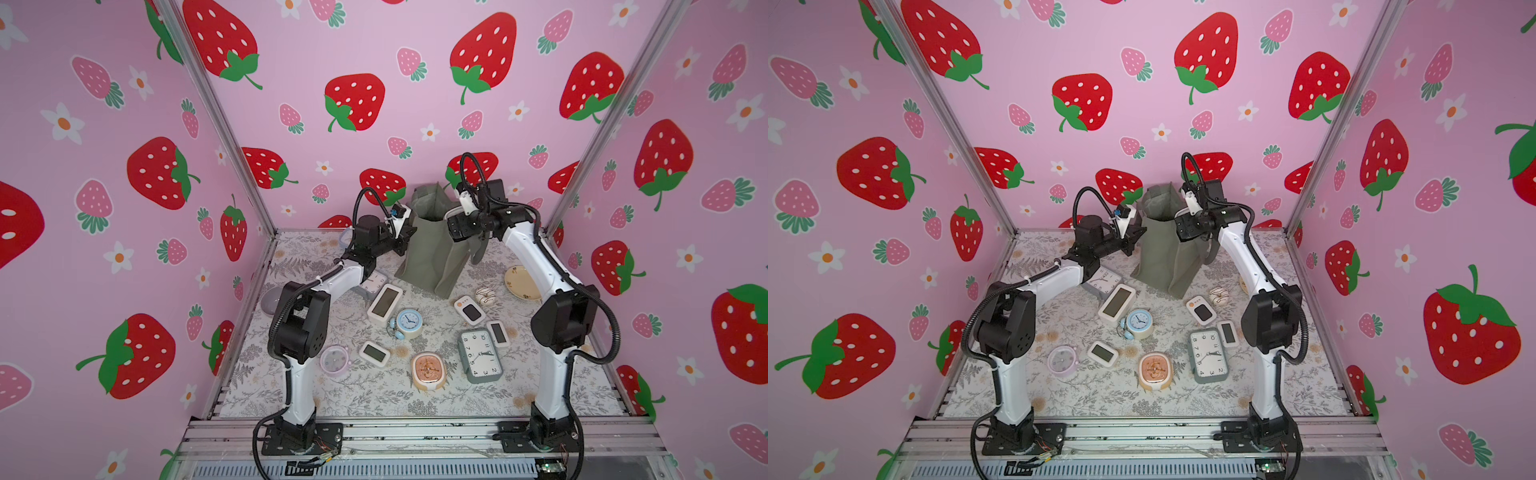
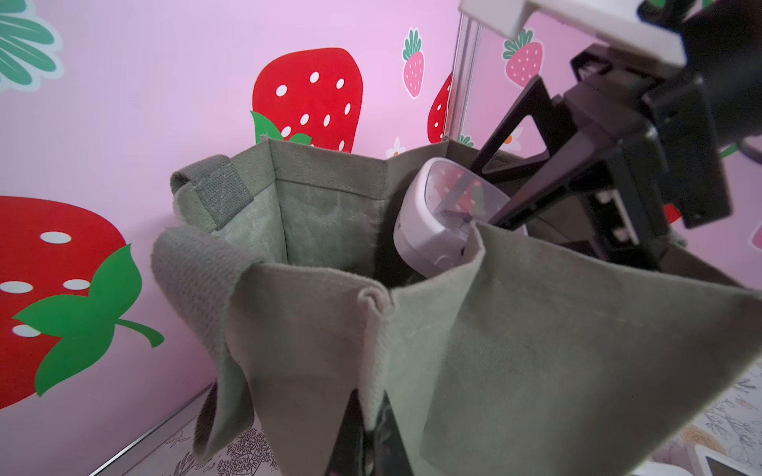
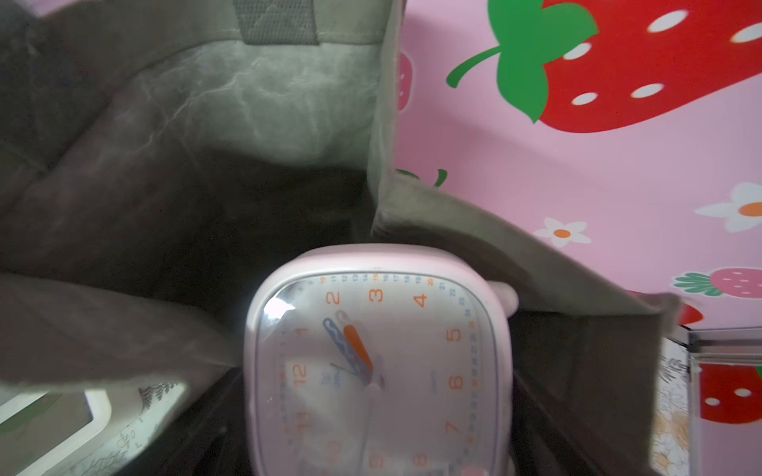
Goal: Put the alarm clock into the canvas bag
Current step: Place the alarm at the canvas bag.
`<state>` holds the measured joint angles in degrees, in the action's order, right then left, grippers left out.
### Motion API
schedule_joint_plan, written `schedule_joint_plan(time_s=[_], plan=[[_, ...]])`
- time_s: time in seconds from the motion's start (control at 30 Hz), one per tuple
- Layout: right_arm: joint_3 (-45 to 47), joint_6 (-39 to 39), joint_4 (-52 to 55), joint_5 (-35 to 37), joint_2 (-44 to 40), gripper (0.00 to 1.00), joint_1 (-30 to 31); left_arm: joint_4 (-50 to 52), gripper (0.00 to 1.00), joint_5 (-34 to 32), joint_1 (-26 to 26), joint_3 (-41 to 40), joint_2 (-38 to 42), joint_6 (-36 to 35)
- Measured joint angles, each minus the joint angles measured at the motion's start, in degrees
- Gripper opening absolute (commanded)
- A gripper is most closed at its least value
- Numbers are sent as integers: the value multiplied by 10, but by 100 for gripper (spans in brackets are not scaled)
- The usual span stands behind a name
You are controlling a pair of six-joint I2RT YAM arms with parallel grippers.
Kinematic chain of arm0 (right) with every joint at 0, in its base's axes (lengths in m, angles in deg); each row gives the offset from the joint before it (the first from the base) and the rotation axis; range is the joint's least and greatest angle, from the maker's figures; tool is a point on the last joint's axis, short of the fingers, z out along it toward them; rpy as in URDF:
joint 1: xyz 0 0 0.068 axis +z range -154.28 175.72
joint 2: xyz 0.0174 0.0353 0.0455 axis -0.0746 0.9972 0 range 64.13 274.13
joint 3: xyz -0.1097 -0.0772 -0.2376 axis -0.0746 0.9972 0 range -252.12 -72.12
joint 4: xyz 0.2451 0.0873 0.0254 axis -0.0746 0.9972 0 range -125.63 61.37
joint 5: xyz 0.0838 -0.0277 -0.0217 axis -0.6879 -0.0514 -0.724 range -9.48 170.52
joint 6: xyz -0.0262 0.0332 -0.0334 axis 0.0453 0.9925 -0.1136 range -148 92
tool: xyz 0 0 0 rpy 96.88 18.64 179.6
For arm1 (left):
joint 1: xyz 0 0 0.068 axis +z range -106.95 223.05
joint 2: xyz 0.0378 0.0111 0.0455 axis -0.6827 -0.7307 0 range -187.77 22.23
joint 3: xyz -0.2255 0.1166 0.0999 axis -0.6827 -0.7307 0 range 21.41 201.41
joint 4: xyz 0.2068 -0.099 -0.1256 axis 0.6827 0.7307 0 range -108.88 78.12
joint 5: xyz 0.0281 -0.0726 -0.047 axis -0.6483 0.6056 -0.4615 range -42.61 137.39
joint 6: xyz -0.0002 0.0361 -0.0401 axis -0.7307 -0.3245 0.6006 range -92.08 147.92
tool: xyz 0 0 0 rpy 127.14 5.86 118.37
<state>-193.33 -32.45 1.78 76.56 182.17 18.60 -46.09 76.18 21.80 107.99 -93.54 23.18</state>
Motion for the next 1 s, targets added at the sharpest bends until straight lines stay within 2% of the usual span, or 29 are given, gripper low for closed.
schedule_joint_plan(time_s=[0.33,1.0], plan=[[19,-1,-4,-38,0,77,5,-7,0,-3,14,0,0,16],[-22,1,17,-62,54,77,3,-23,0,12,19,-5,0,30]])
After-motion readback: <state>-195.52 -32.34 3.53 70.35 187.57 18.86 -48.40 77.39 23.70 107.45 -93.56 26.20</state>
